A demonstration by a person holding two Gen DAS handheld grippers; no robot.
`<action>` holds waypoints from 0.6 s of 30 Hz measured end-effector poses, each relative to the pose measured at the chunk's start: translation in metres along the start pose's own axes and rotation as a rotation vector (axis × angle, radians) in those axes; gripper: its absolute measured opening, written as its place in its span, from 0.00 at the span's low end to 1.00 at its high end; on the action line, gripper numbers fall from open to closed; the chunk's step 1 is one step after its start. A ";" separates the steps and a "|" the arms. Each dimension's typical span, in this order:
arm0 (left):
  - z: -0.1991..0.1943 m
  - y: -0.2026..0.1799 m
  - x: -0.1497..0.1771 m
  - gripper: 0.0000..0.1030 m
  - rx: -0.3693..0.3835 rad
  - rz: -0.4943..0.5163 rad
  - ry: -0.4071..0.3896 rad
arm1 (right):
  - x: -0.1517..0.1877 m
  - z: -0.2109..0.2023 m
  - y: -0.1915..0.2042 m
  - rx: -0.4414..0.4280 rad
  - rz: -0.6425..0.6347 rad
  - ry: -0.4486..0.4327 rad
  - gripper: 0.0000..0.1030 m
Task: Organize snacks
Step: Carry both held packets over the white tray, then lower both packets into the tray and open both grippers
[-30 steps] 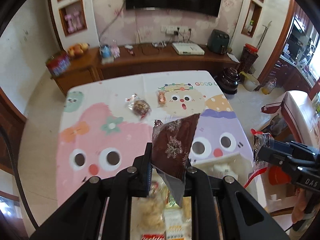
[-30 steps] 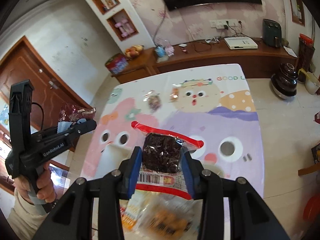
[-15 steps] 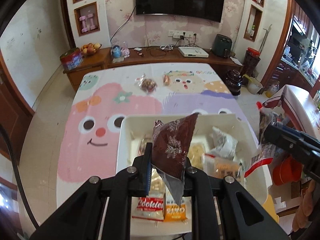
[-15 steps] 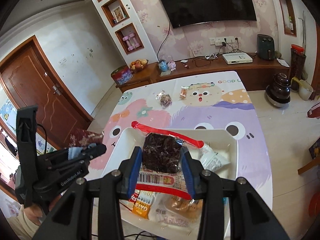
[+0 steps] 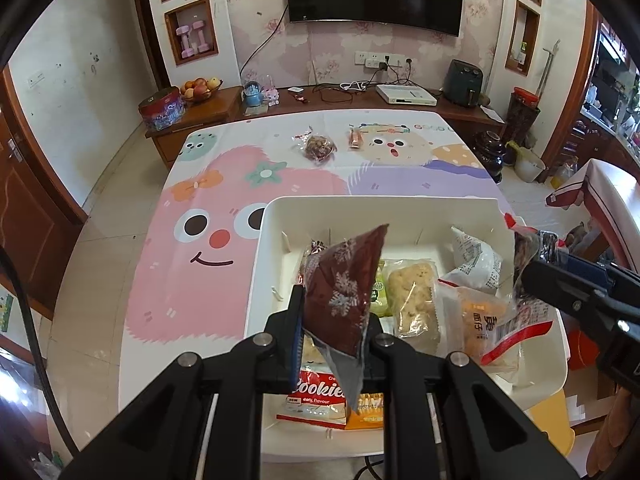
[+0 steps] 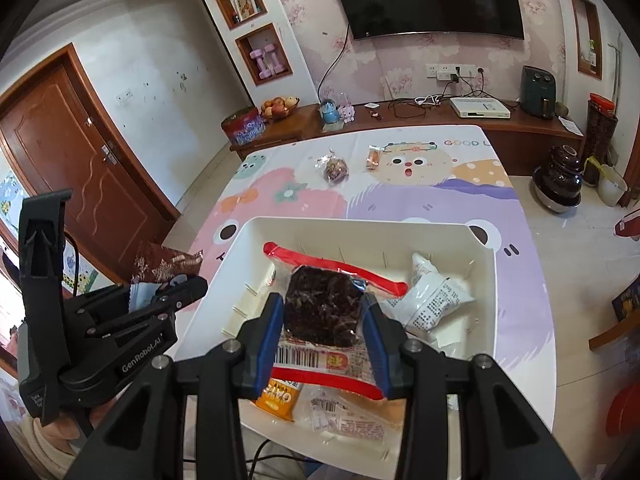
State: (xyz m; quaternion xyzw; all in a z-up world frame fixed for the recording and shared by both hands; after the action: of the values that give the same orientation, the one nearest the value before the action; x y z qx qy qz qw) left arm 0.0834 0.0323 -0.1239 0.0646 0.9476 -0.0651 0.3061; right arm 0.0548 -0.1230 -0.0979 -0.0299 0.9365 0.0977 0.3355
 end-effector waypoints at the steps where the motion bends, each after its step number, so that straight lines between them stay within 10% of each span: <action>1: 0.000 0.000 0.000 0.15 -0.002 0.002 0.002 | 0.001 0.001 0.001 -0.002 -0.004 0.002 0.39; 4: 0.002 -0.001 0.002 0.25 -0.028 0.005 0.004 | 0.002 -0.001 0.005 0.028 -0.030 -0.016 0.39; 8: 0.003 0.004 0.003 0.80 -0.065 -0.016 -0.005 | 0.002 -0.002 0.011 0.080 -0.081 -0.036 0.54; 18: 0.005 0.007 0.005 0.80 -0.082 -0.012 -0.004 | 0.004 0.003 0.008 0.097 -0.082 -0.022 0.57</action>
State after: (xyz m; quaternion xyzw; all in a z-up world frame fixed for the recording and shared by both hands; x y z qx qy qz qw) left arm 0.0831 0.0388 -0.1319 0.0459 0.9491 -0.0282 0.3102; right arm 0.0527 -0.1140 -0.1018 -0.0511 0.9343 0.0386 0.3507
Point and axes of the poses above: each gripper's, at about its wrist camera, not at the fingertips, and z roughly the way its jaws point, y to its left, x to its underside, the point moved 7 cm from there along z, roughly the way its jaws point, and after that the axes turned 8 degrees about x, right-handed, at the moved point
